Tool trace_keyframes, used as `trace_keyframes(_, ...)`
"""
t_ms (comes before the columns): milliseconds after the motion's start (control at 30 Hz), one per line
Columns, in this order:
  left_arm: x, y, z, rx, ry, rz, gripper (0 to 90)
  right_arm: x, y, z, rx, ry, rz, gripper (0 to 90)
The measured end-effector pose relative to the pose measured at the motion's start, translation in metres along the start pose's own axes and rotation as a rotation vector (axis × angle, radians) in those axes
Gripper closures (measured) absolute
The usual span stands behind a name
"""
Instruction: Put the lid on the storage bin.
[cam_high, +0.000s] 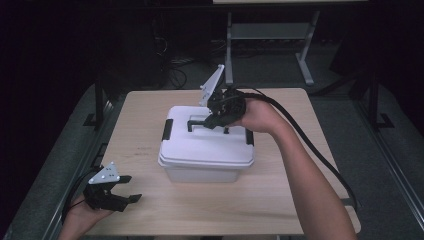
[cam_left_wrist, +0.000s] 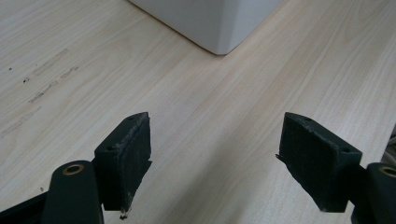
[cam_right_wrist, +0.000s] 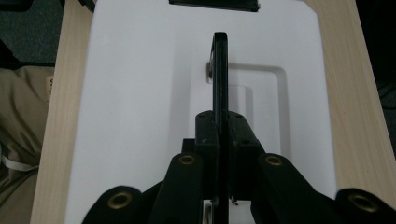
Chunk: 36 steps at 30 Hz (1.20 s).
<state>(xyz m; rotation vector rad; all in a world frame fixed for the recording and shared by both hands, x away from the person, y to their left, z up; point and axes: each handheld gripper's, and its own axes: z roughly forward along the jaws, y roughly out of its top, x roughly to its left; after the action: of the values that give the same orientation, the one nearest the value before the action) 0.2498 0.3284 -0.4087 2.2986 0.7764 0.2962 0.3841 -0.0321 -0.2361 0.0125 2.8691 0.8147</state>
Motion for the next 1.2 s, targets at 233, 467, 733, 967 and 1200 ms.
trace_keyframes(233,0.000,0.000,0.001,-0.002,-0.004,-0.002,24.7,-0.004,0.002,0.010,-0.005,0.011,0.004,84.5)
trace_keyframes(467,0.000,0.000,0.001,-0.006,-0.003,-0.004,24.5,-0.008,0.003,0.024,0.009,0.026,0.005,84.5)
trace_keyframes(733,0.000,0.000,0.001,-0.005,-0.003,0.000,24.4,-0.011,0.003,0.033,0.020,0.034,0.007,84.4)
trace_keyframes(967,0.000,-0.001,0.000,-0.006,0.000,0.000,24.4,-0.015,0.002,0.041,0.028,0.036,0.010,84.4)
trace_keyframes(1200,0.000,-0.001,0.000,-0.011,-0.001,-0.006,24.4,-0.017,0.002,0.045,0.029,0.041,0.007,84.4)
